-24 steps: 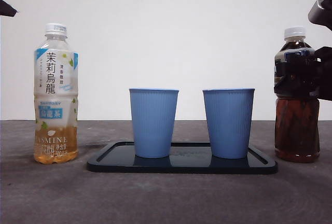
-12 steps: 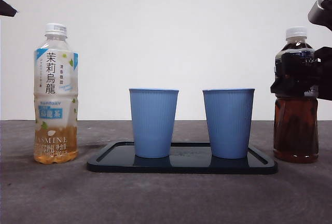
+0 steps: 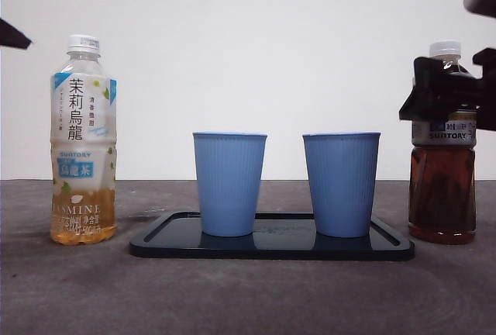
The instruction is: Pour the drink into the cup
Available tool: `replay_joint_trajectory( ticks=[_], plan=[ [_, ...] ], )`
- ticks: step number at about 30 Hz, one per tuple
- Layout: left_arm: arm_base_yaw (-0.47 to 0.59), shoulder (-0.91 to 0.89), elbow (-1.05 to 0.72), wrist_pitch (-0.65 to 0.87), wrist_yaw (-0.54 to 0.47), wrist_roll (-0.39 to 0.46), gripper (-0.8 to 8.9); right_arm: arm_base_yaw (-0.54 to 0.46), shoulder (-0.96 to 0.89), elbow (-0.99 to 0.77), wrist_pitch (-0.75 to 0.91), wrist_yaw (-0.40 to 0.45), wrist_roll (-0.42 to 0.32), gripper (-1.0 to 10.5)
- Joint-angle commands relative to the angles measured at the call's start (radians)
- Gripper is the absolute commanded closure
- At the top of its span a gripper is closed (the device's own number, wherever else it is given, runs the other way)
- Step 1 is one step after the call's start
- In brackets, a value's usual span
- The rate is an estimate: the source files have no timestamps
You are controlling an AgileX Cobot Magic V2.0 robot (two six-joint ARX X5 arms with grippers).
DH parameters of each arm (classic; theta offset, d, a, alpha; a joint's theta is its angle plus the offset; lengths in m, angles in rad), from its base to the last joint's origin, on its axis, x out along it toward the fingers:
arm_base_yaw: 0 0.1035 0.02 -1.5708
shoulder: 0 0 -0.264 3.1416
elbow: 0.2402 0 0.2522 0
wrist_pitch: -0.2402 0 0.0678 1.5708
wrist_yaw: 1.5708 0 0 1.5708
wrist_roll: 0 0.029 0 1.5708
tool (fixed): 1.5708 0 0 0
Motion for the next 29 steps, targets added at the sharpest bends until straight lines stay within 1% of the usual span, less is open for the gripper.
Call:
replay_joint_trajectory(
  ticks=[1,4,6,11,13,15,20,23,26,29],
  plan=[
    [-0.004,0.024,0.018,0.005,0.003,-0.005,2.86,0.003,-0.082,0.005,-0.115,-0.001,0.023,5.0],
    [-0.004,0.045,0.018,0.005,-0.002,-0.005,2.86,0.005,-0.187,0.005,-0.249,-0.005,0.047,5.0],
    [-0.004,0.055,0.017,0.0,-0.017,-0.005,2.86,0.005,-0.269,0.005,-0.351,-0.033,0.079,5.0],
    [-0.004,0.069,0.015,-0.009,-0.134,-0.005,2.85,0.006,-0.462,0.01,-0.56,-0.13,0.196,5.0],
    [-0.004,0.069,0.013,-0.008,-0.186,-0.005,2.84,0.006,-0.543,0.027,-0.681,-0.139,0.239,5.0],
    [-0.004,0.069,0.007,0.0,-0.219,-0.005,2.84,0.008,-0.613,0.058,-0.81,-0.142,0.266,5.0],
    [-0.015,0.076,-0.023,0.064,-0.288,-0.005,2.83,0.023,-0.729,0.165,-1.056,-0.138,0.245,5.0],
    [-0.026,0.093,-0.048,0.137,-0.291,-0.005,2.83,0.024,-0.764,0.233,-1.162,-0.143,0.233,5.0],
    [-0.038,0.121,-0.08,0.203,-0.304,0.0,2.83,0.024,-0.786,0.297,-1.261,-0.181,0.218,5.0],
    [-0.049,0.161,-0.105,0.251,-0.357,0.014,2.83,0.024,-0.803,0.34,-1.345,-0.211,0.192,5.0]
  ],
)
